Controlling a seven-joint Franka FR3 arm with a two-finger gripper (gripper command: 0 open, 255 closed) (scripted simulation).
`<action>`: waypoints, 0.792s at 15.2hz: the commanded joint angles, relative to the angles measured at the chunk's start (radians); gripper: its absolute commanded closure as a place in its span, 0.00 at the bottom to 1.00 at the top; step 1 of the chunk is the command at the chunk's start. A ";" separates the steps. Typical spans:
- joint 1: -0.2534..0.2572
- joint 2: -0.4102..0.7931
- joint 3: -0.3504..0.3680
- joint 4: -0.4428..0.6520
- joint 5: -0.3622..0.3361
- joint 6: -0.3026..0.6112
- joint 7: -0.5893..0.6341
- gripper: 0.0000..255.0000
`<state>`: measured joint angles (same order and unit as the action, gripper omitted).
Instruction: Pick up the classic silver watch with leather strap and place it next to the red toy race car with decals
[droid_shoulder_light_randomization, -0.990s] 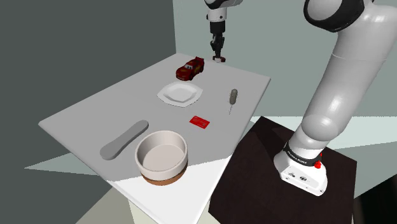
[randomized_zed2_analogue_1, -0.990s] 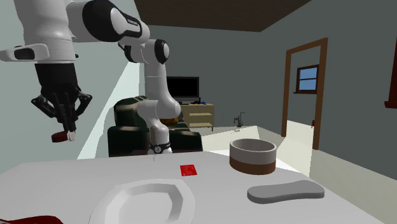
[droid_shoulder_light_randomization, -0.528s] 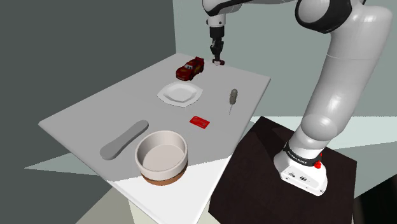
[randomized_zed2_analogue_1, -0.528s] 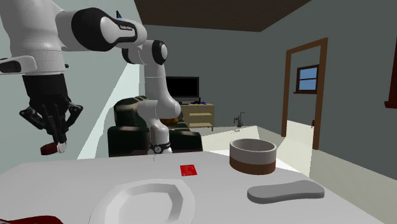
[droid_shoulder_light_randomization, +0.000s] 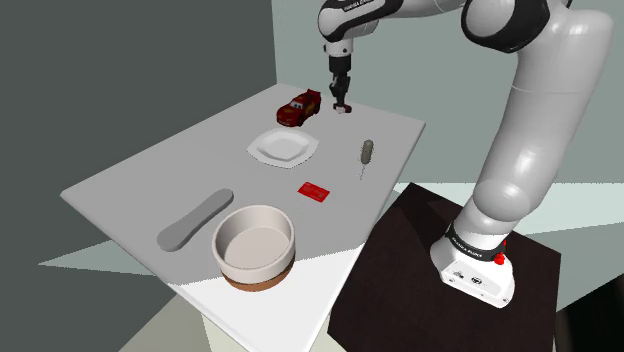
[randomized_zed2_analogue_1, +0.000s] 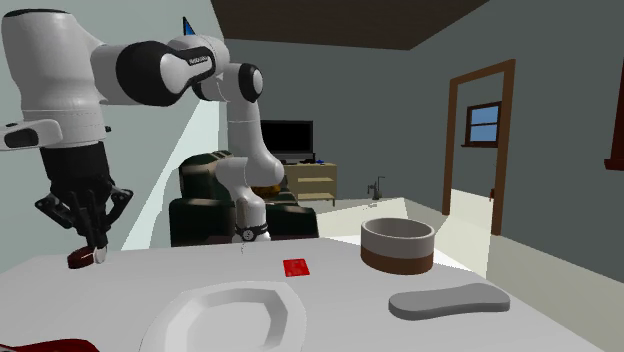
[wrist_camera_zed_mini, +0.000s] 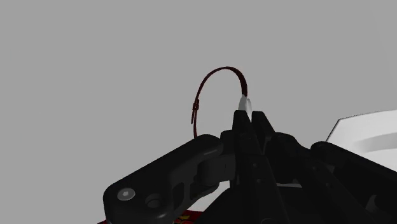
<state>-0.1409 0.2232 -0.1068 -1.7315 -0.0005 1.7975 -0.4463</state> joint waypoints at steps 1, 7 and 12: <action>-0.001 0.008 0.000 -0.019 0.001 0.027 -0.001 1.00; -0.001 0.031 0.001 -0.069 0.003 0.101 -0.001 1.00; -0.002 0.058 0.001 -0.106 0.006 0.164 -0.002 1.00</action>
<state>-0.1437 0.2793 -0.1060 -1.8245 0.0054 1.9463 -0.4501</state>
